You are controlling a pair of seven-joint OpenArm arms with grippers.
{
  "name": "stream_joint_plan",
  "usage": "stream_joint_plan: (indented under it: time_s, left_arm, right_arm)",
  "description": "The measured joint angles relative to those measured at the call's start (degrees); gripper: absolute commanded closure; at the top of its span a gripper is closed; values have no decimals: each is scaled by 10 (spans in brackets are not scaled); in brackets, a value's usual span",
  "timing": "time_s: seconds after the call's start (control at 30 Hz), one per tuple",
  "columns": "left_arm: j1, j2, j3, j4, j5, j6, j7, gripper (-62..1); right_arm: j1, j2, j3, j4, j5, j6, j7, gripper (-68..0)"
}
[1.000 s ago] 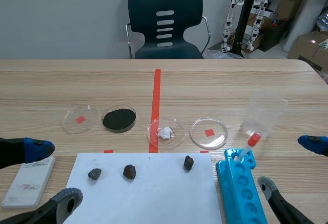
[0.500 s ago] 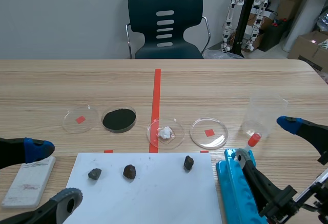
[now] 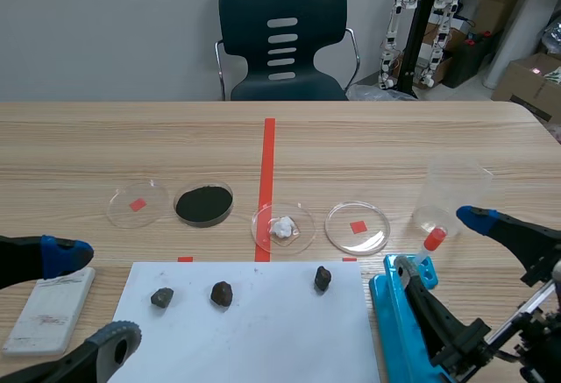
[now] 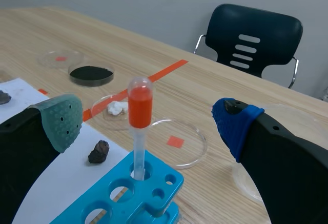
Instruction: Pick up the dropper by the top with the right hand
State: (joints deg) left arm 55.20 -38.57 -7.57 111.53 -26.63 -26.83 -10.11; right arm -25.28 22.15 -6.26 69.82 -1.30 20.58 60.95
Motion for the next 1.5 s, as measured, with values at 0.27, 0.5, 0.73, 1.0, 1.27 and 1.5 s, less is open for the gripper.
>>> stream_joint_plan:
  time_s: [0.27, 0.5, 0.73, 1.0, 1.27, 1.5]
  left_arm:
    - [0, 0, 0, 0, 0, 0, 0, -525]
    - [0, 0, 0, 0, 0, 0, 0, -525]
    - [0, 0, 0, 0, 0, 0, 0, -525]
    - [0, 0, 0, 0, 0, 0, 0, -525]
    - [0, 0, 0, 0, 0, 0, 0, -525]
    - [0, 0, 0, 0, 0, 0, 0, -525]
  right_arm:
    - [0, -12, -3, -1, -7, 0, 20, -486]
    - [0, -12, -3, -1, -7, 0, 11, -448]
    - [0, -12, -3, -1, -6, 0, 3, -404]
    - [0, -12, -3, -1, -4, 0, 3, -329]
    - [0, -12, -3, -1, -4, 0, 15, -277]
    - [0, -12, -3, -1, -5, 0, 18, -239]
